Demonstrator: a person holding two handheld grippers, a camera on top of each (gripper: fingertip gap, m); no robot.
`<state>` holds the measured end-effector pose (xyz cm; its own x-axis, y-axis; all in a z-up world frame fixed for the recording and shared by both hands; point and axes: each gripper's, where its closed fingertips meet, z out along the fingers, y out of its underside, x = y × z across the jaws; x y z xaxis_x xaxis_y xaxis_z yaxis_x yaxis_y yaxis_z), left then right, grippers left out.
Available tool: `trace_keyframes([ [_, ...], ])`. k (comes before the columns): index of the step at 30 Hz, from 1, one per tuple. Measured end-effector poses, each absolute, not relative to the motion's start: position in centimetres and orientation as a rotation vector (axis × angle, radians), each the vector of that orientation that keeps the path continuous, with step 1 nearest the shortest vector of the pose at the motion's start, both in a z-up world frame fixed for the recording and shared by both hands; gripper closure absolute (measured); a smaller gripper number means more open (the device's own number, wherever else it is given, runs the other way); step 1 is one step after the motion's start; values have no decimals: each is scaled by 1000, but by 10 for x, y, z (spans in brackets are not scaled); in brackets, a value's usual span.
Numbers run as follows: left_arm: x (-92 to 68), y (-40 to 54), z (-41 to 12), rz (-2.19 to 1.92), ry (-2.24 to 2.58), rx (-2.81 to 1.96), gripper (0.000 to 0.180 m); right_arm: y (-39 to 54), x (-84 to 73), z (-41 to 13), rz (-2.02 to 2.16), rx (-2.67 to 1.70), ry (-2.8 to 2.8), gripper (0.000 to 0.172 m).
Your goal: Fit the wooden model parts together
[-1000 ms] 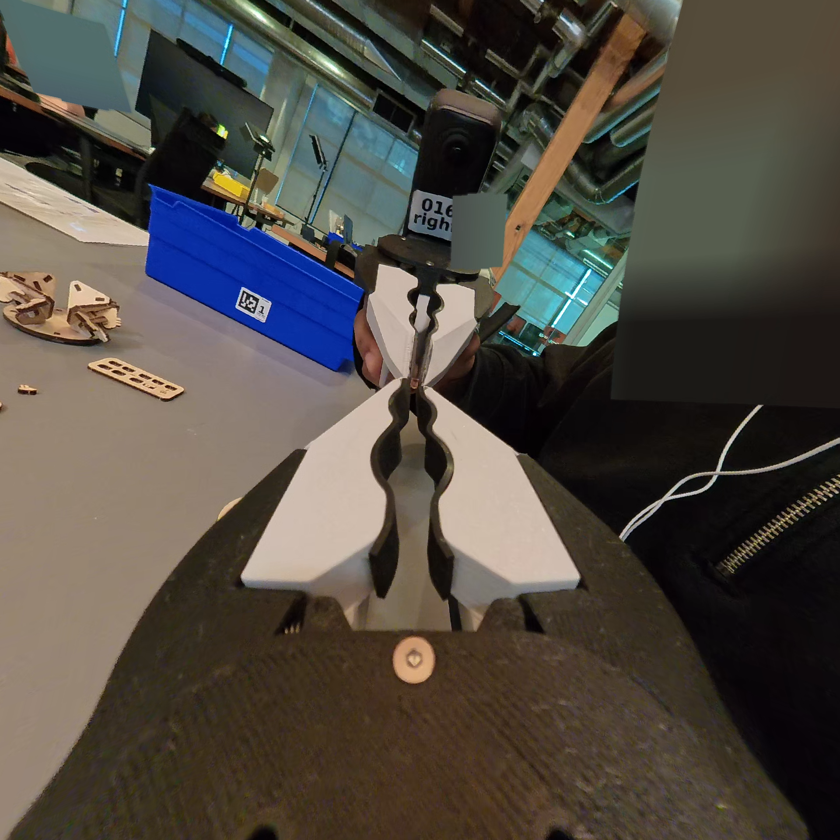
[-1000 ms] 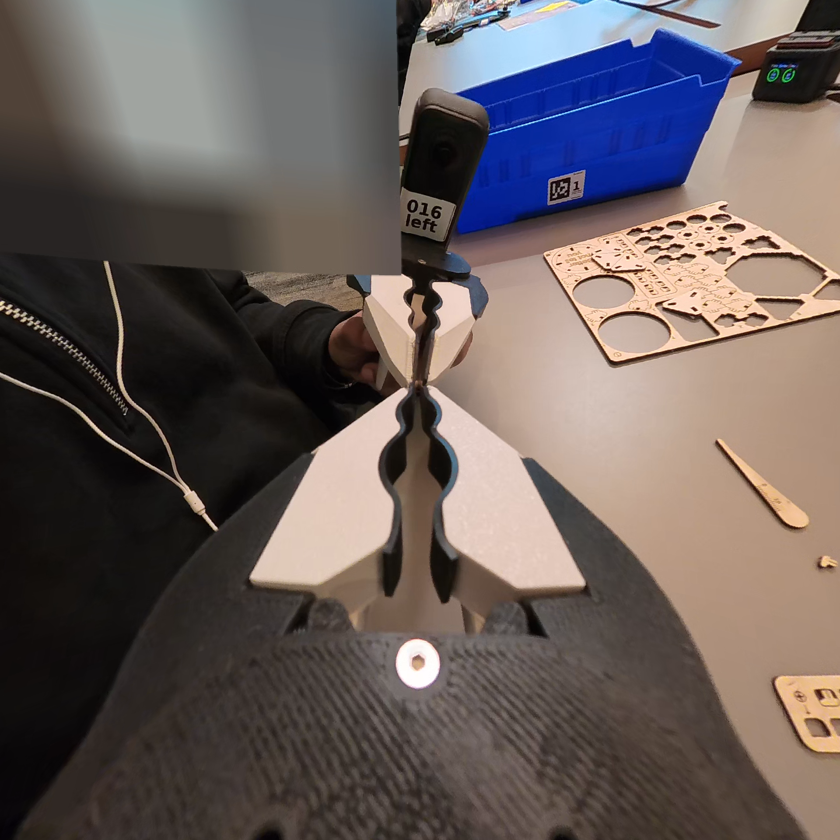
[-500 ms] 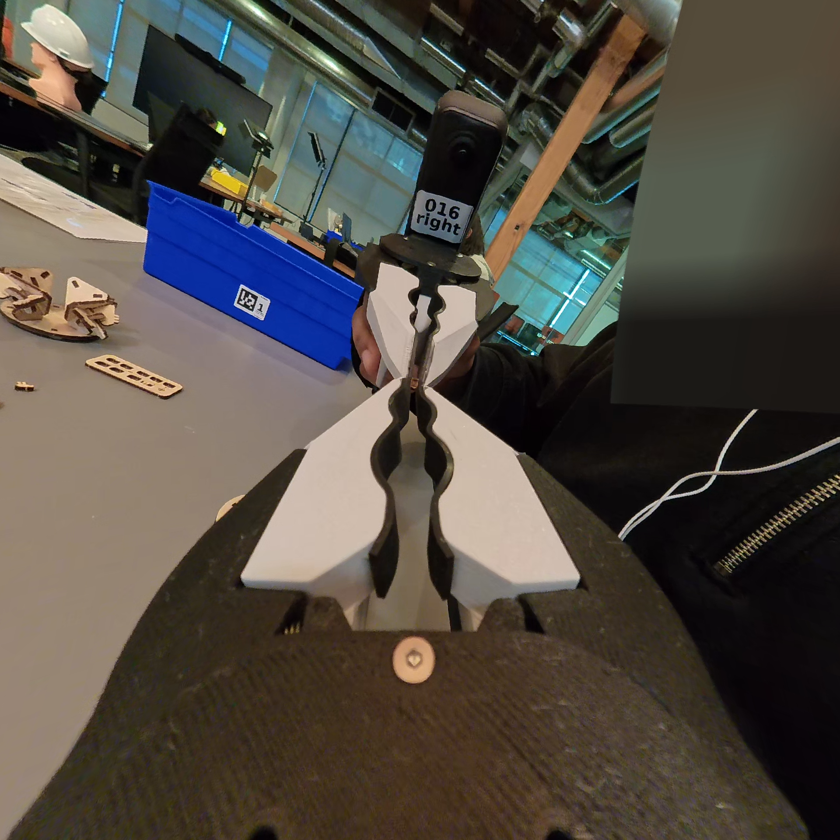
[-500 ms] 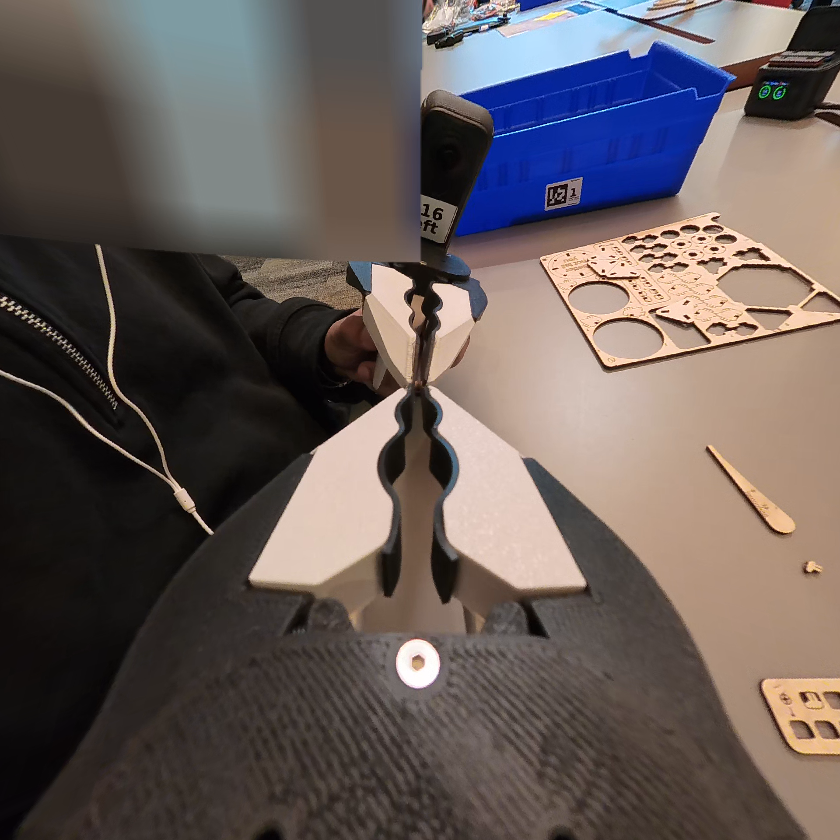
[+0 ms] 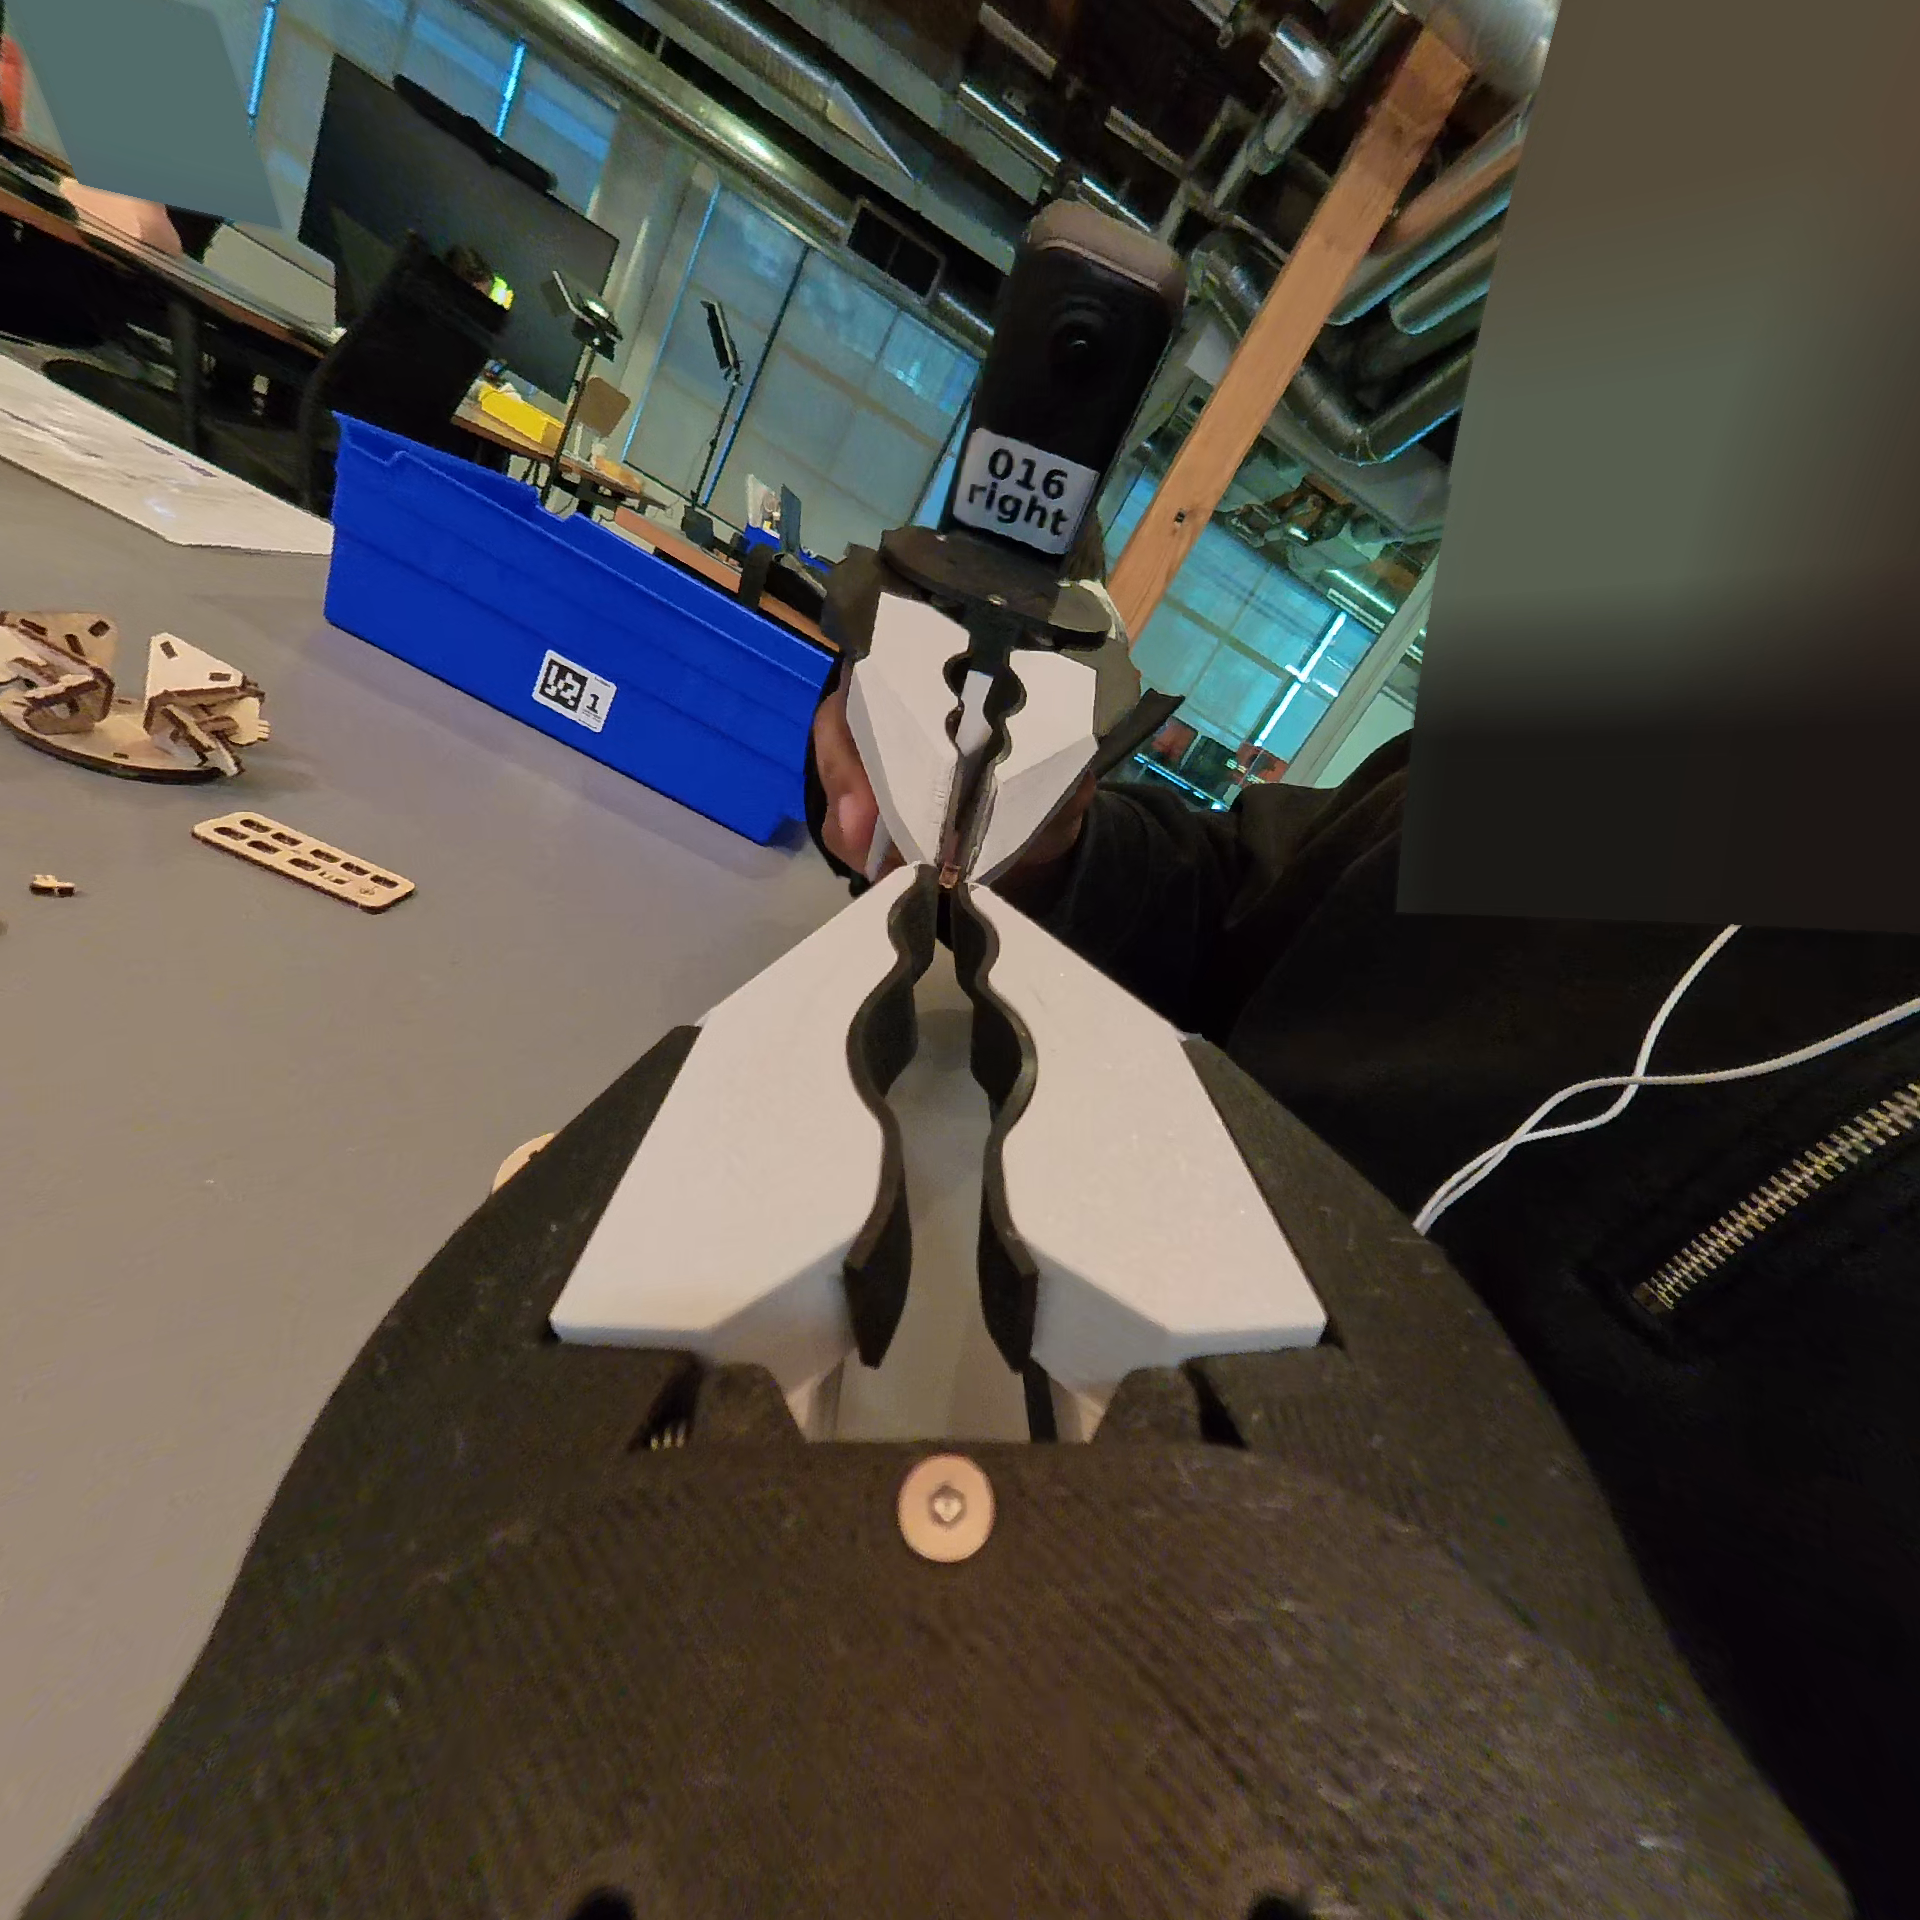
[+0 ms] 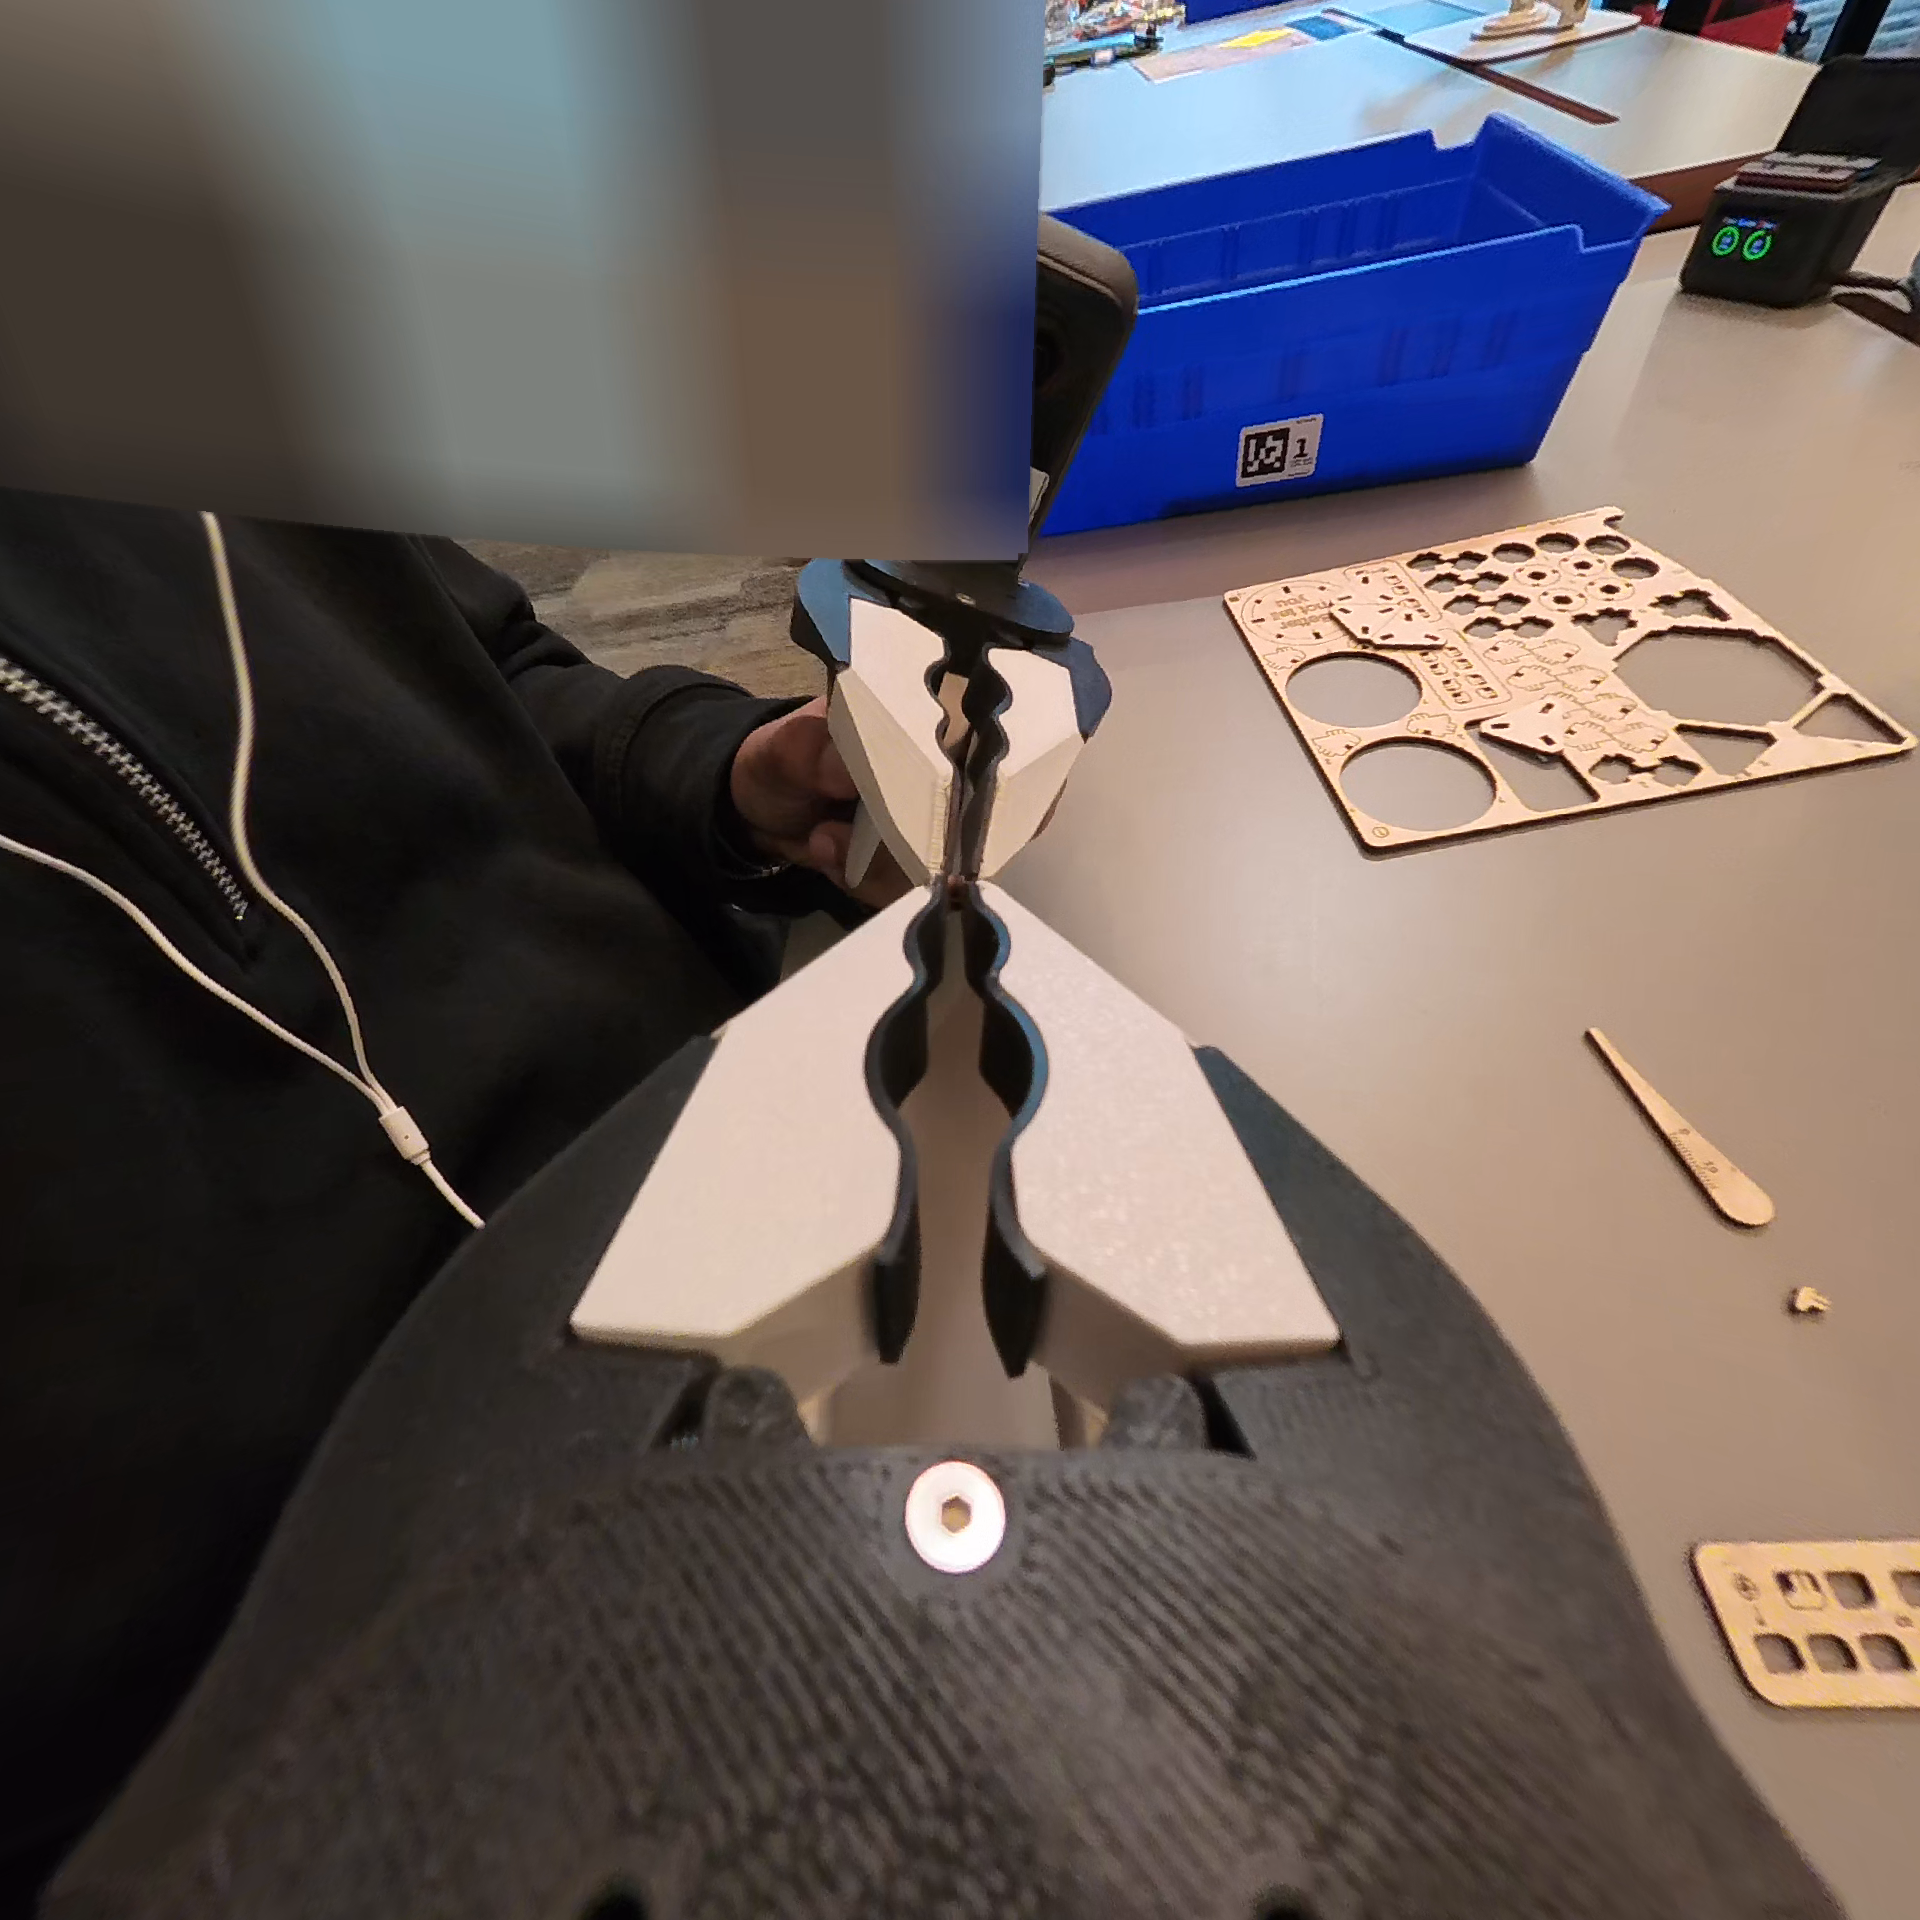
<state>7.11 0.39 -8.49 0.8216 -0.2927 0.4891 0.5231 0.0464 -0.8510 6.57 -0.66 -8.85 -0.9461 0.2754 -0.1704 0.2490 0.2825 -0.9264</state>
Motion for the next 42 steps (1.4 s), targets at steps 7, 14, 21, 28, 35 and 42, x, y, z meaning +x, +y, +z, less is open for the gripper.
trace_keyframes([
  [7, 29, -4, -100, -419, -426, -1431, 180, 7, 53, -91, 1664, -615, -2518, 171],
  [14, 10, -9, -137, -161, -522, -1712, 180, 30, 25, -141, 1107, -559, -2772, 171],
  [21, 44, 14, -173, 280, -265, -2091, 180, 38, 16, -180, 694, -445, -2977, 172],
  [28, 44, 19, -199, 679, -138, -2271, 180, 36, 24, -203, 509, -627, -3055, 172],
  [35, 40, 26, -206, 706, -168, -2324, 180, 36, 24, -206, 408, -742, -3118, 172],
  [42, 40, 25, -207, 737, -177, -2330, 180, 36, 25, -207, 262, -831, -3142, 172],
])
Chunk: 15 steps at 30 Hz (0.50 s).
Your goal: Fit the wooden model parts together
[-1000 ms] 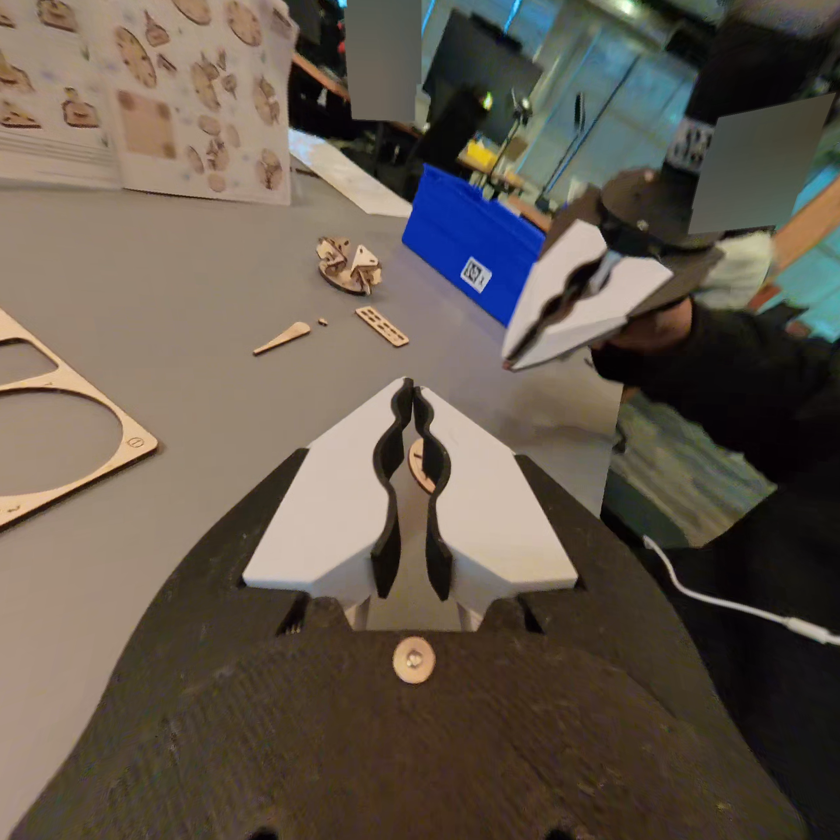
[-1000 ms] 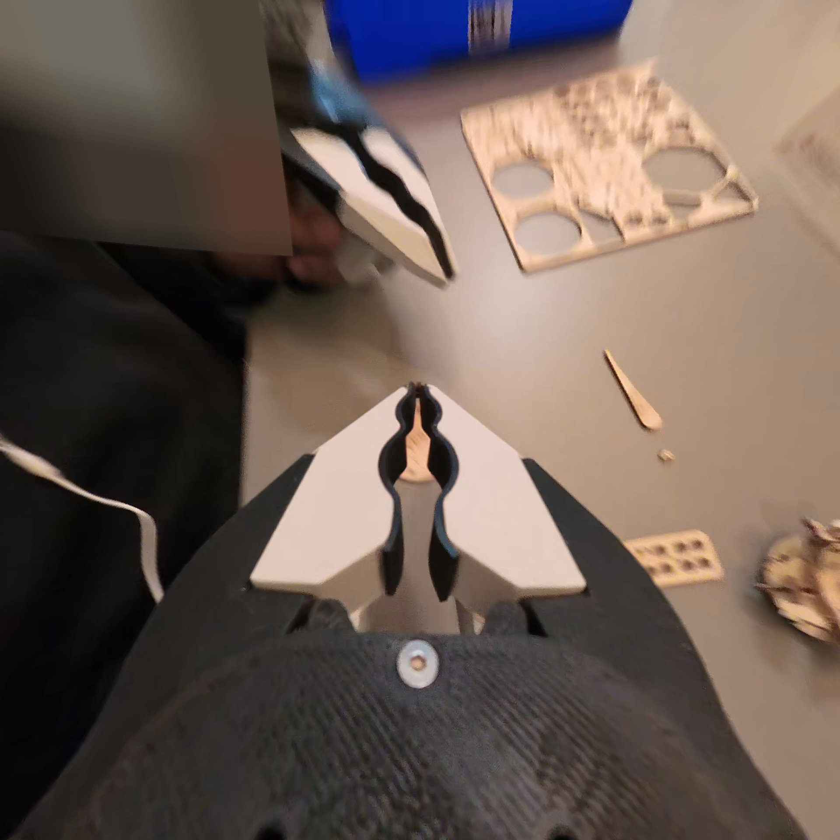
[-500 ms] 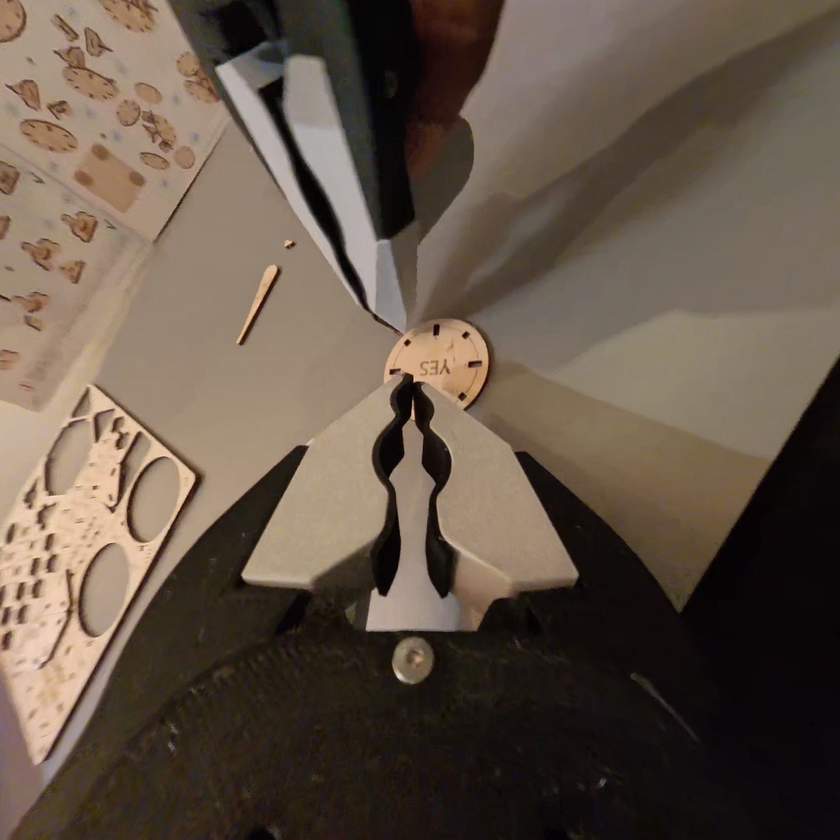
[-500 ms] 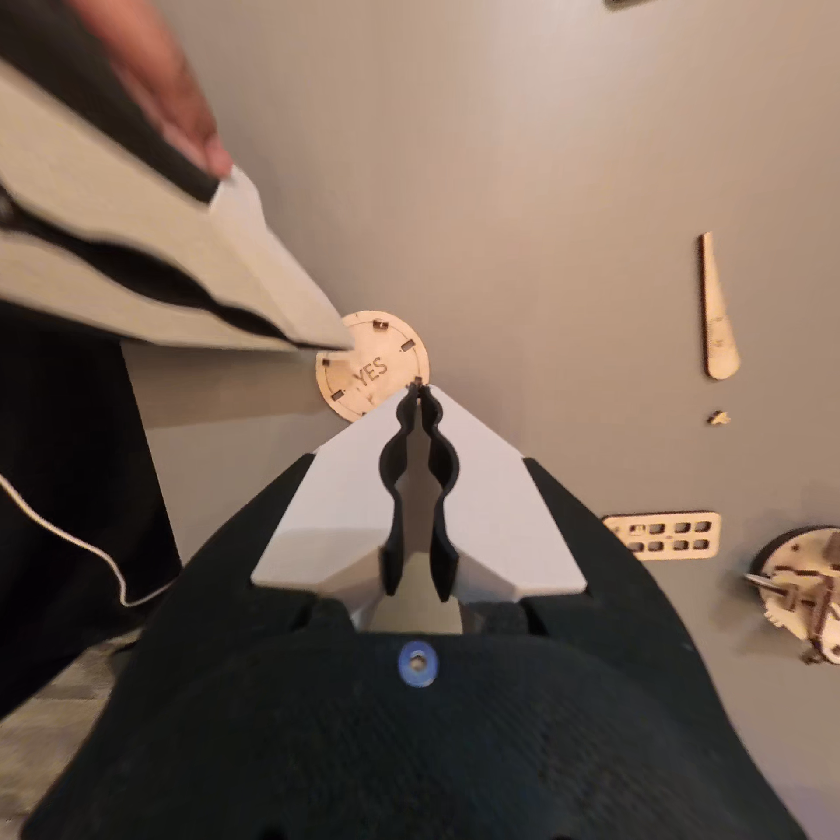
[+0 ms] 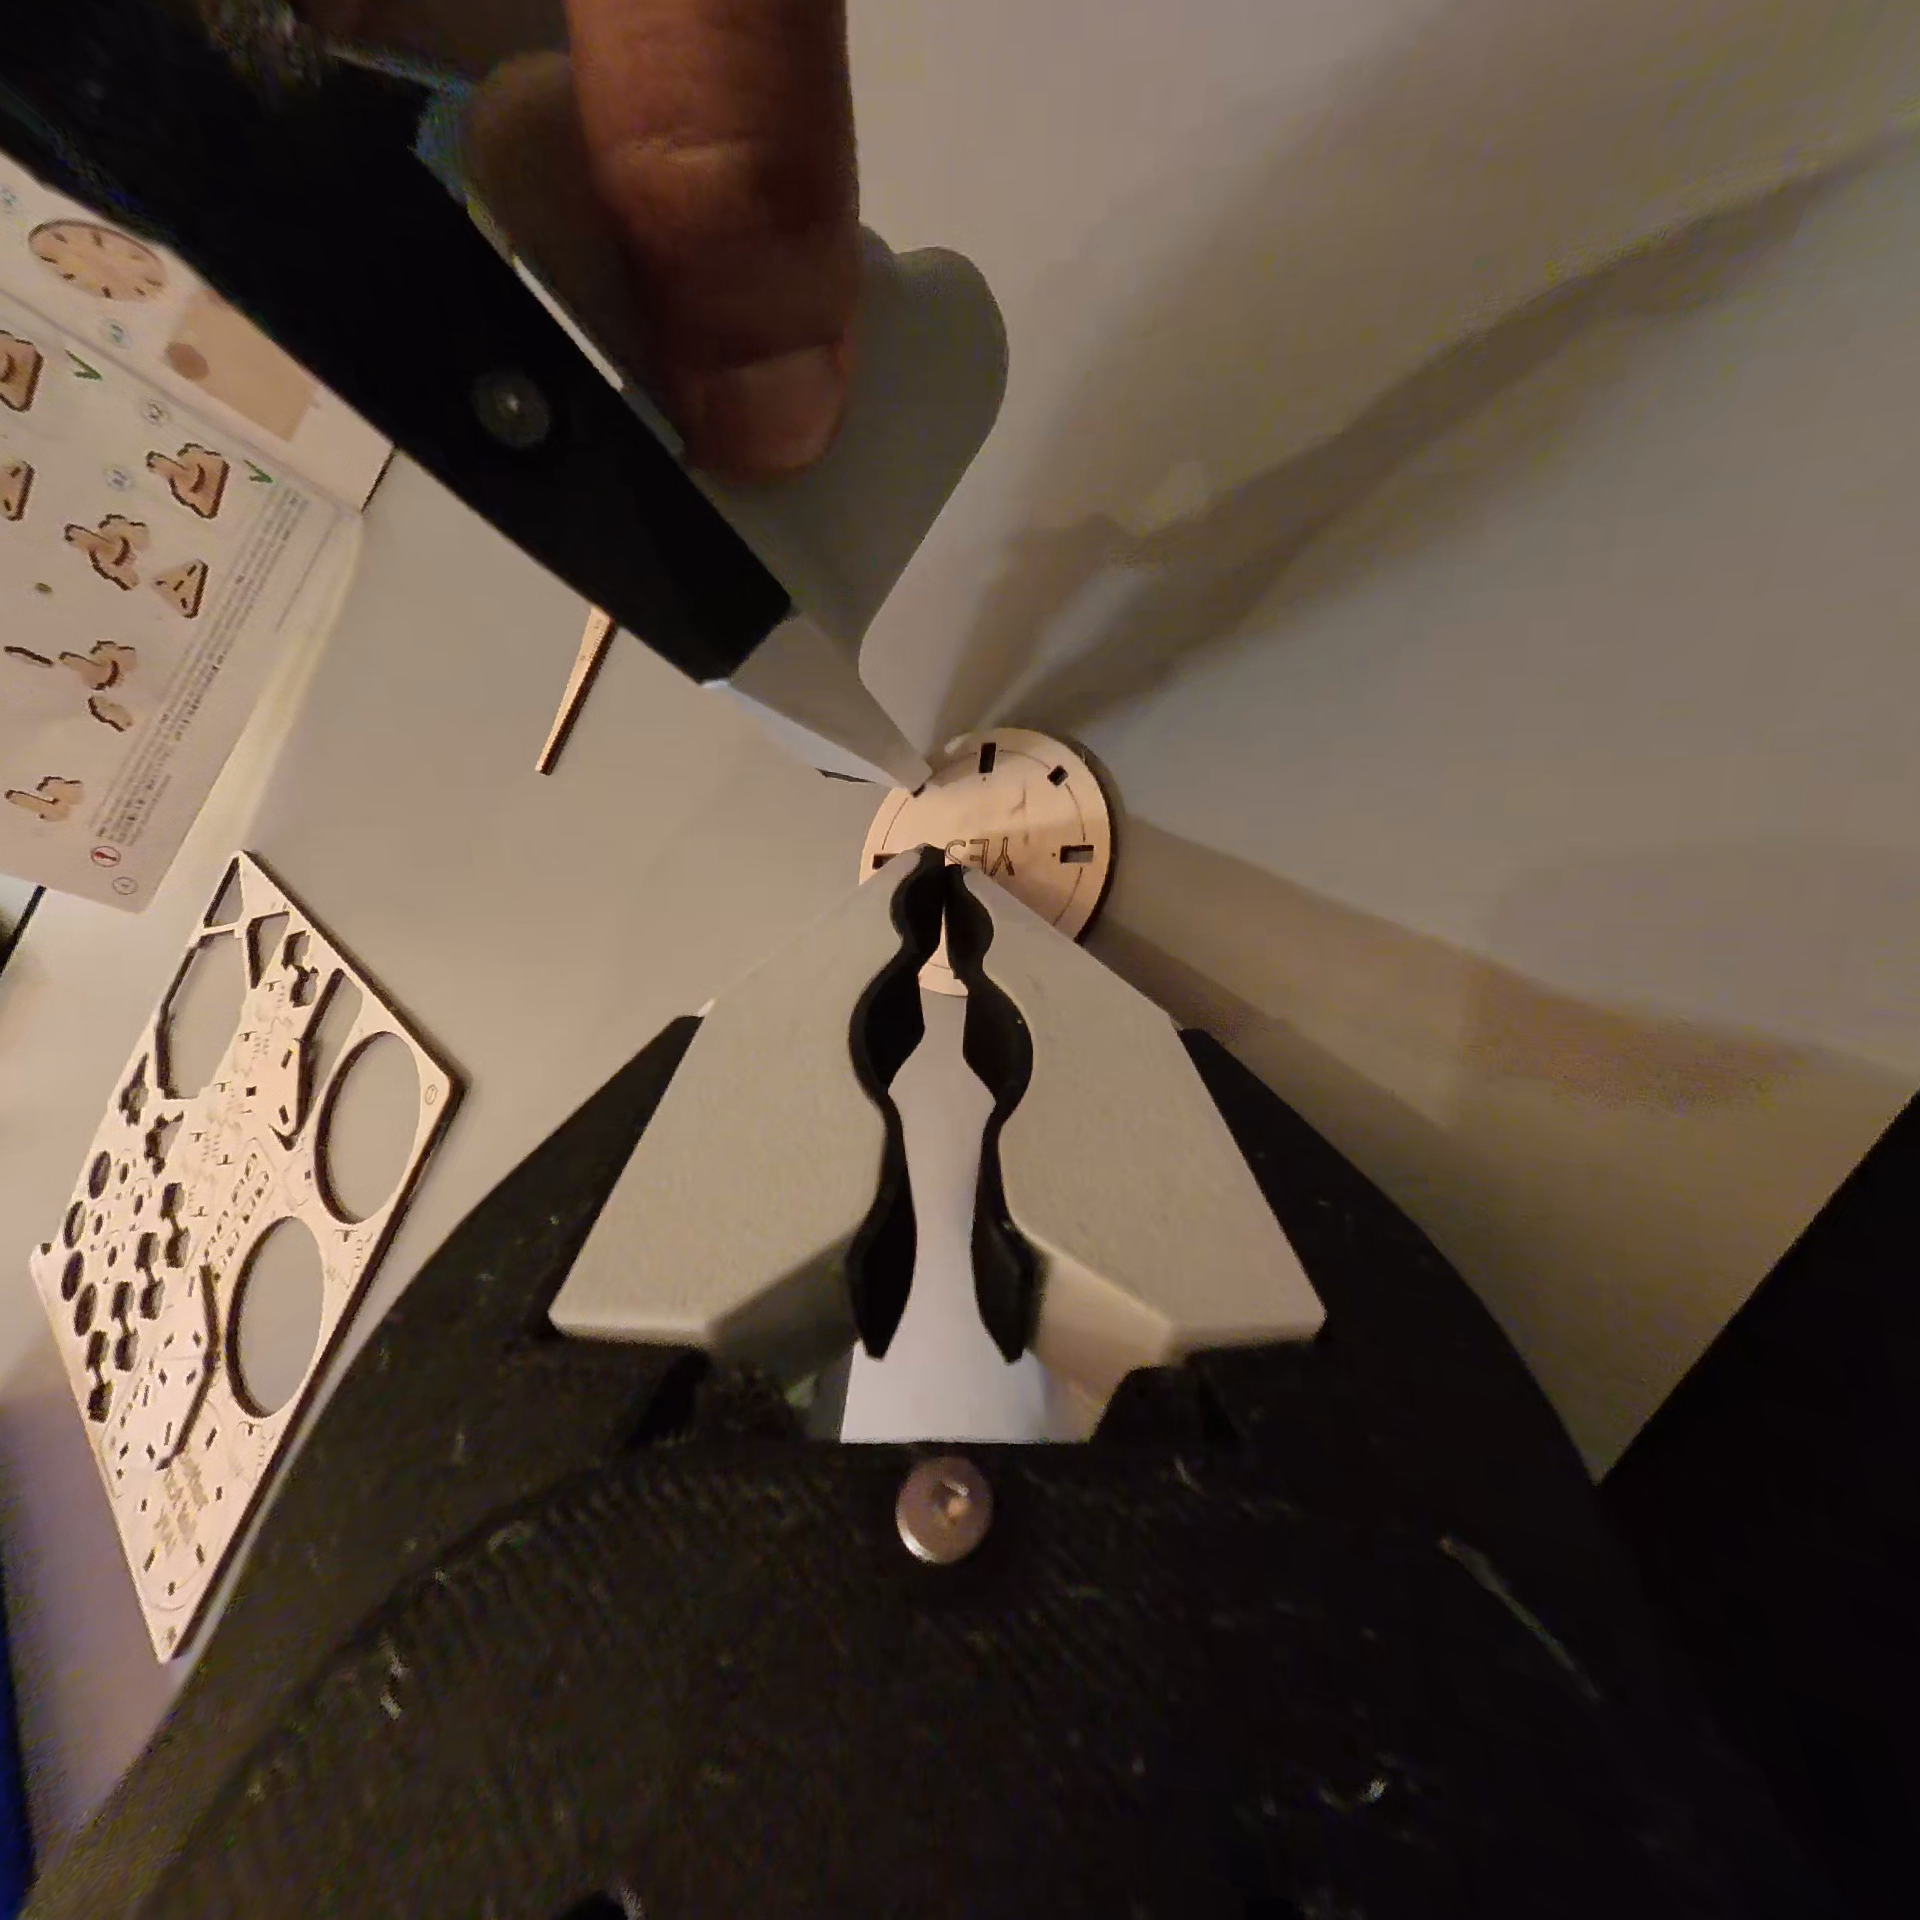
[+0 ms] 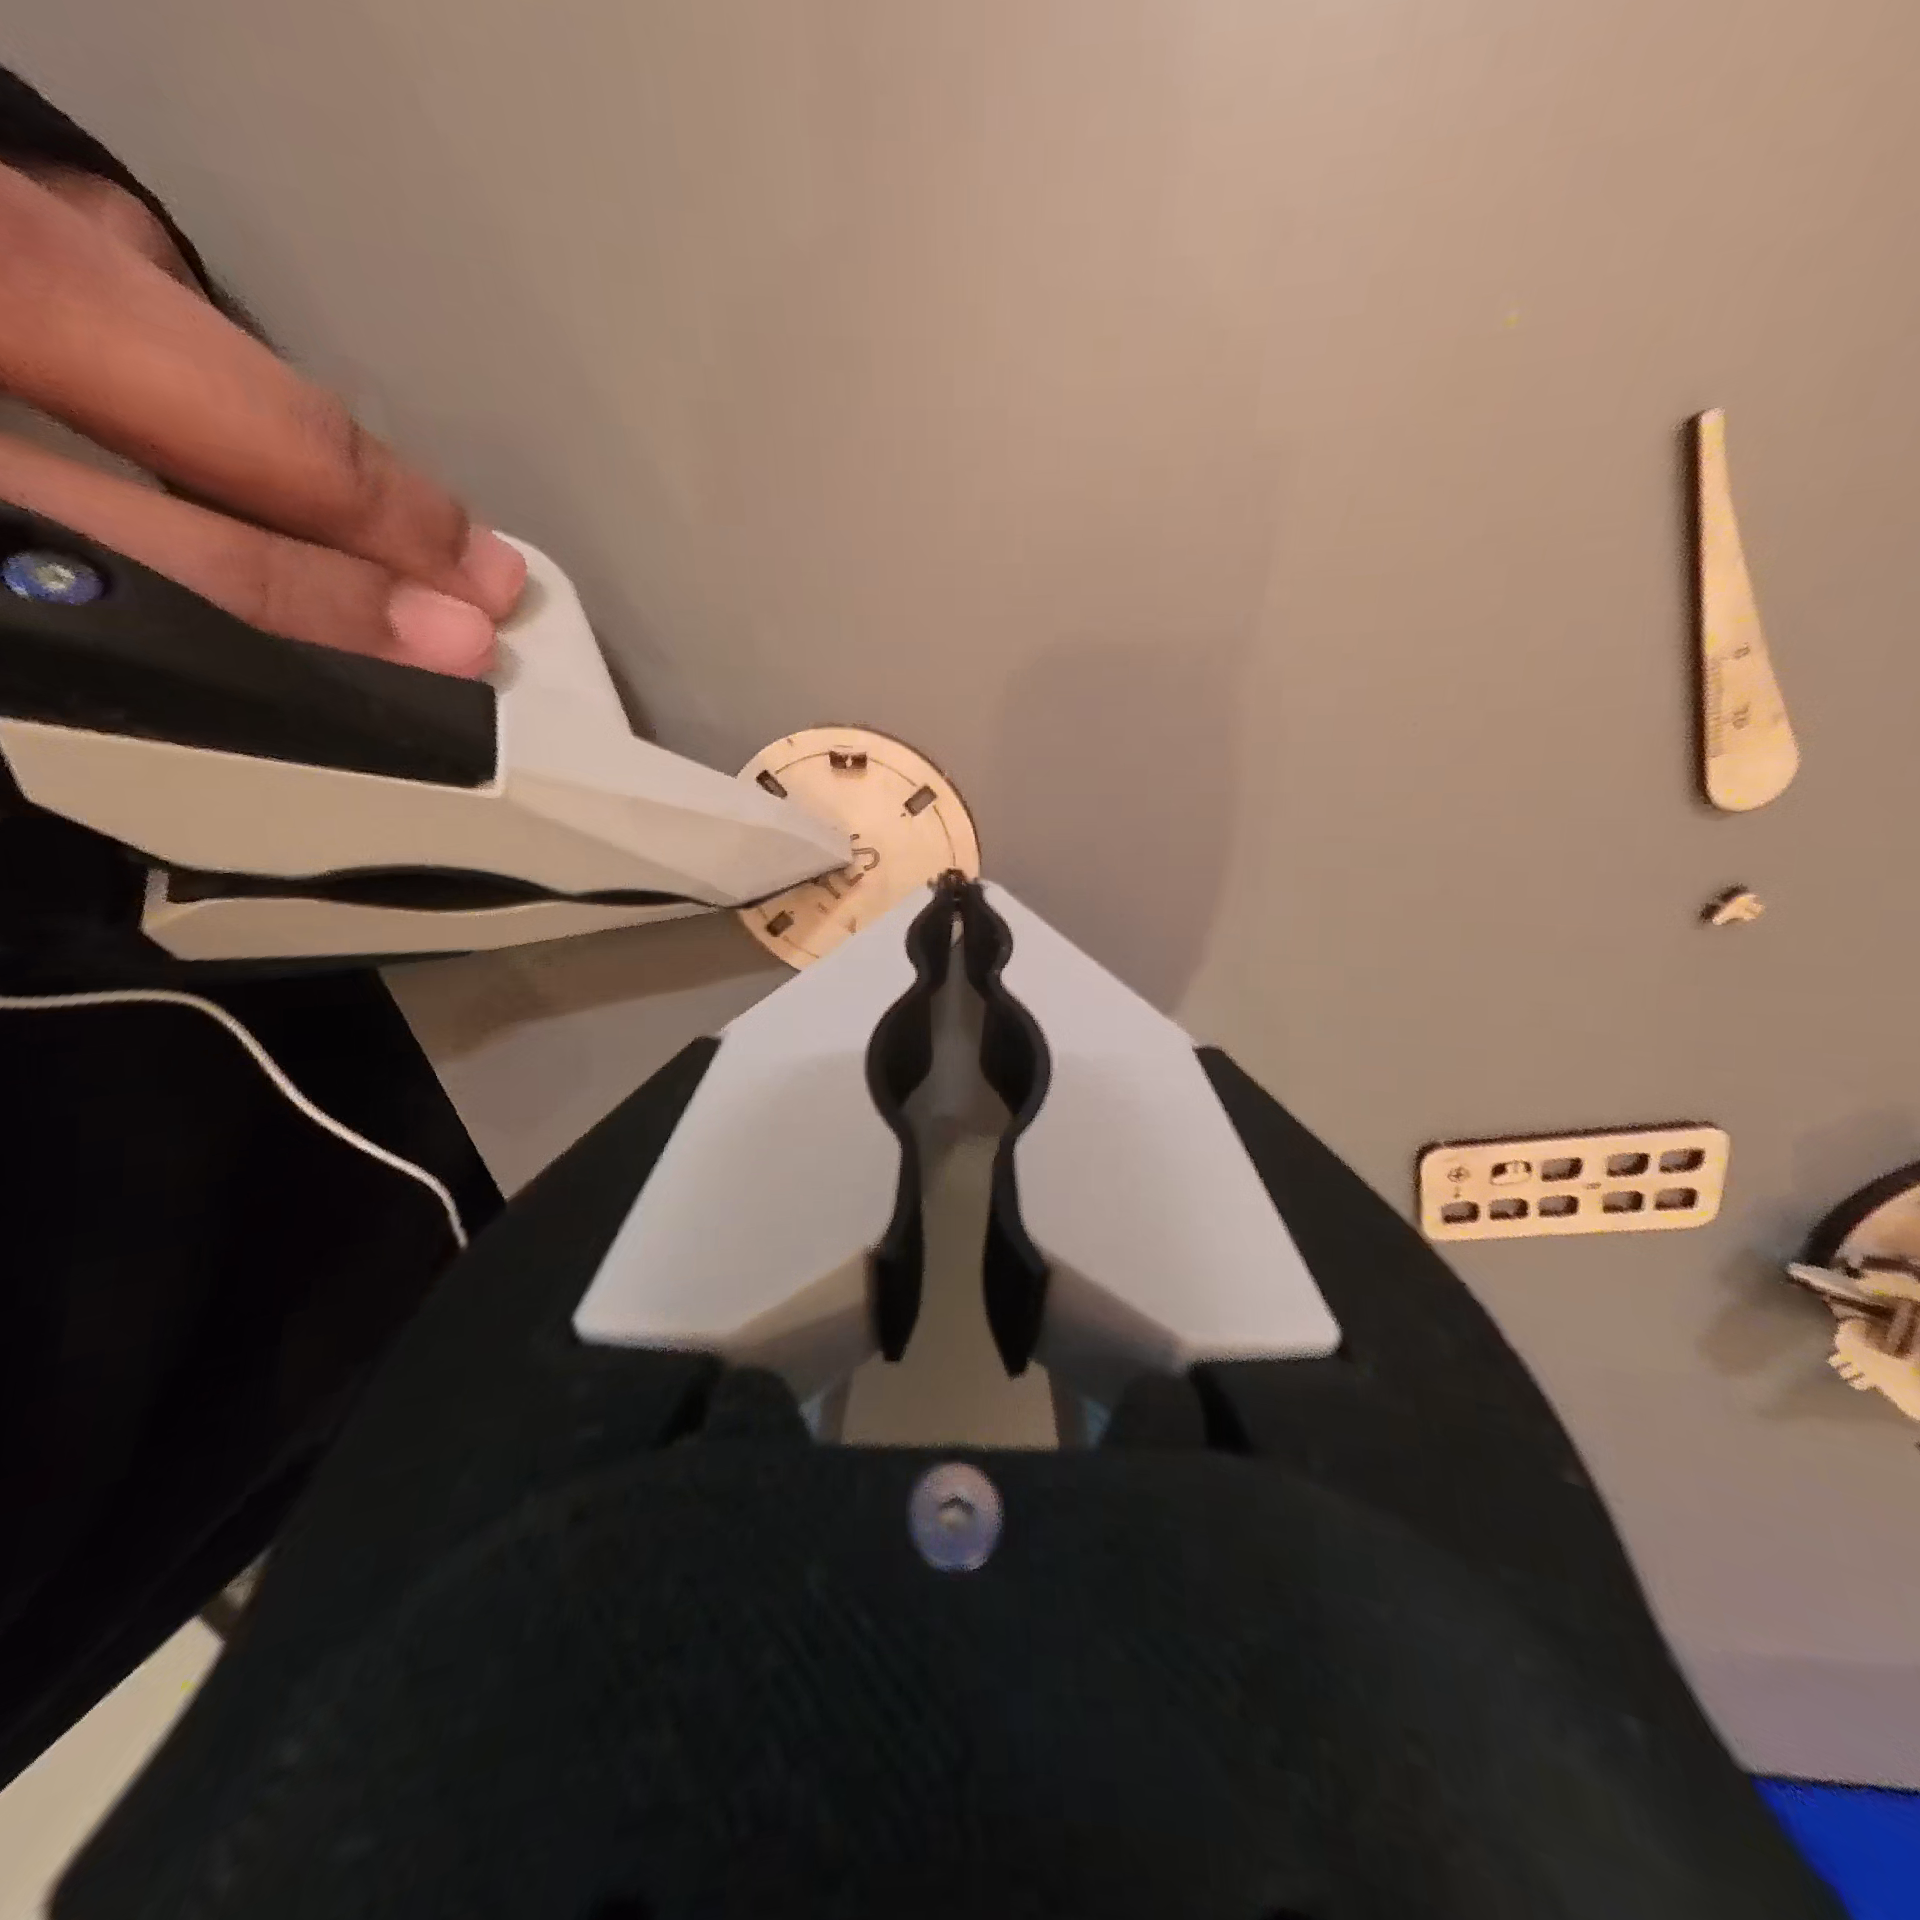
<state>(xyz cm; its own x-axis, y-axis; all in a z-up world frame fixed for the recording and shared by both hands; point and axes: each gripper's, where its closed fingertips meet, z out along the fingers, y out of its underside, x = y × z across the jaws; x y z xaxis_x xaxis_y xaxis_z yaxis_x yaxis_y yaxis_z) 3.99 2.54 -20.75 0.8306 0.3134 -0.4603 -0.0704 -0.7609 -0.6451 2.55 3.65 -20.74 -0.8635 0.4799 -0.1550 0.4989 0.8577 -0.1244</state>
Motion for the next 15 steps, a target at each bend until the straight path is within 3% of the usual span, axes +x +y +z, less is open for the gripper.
trace_keyframes([
  [15, 40, 25, -208, 658, -232, -2330, 180, 35, 26, -208, -94, 1030, 2845, 172],
])
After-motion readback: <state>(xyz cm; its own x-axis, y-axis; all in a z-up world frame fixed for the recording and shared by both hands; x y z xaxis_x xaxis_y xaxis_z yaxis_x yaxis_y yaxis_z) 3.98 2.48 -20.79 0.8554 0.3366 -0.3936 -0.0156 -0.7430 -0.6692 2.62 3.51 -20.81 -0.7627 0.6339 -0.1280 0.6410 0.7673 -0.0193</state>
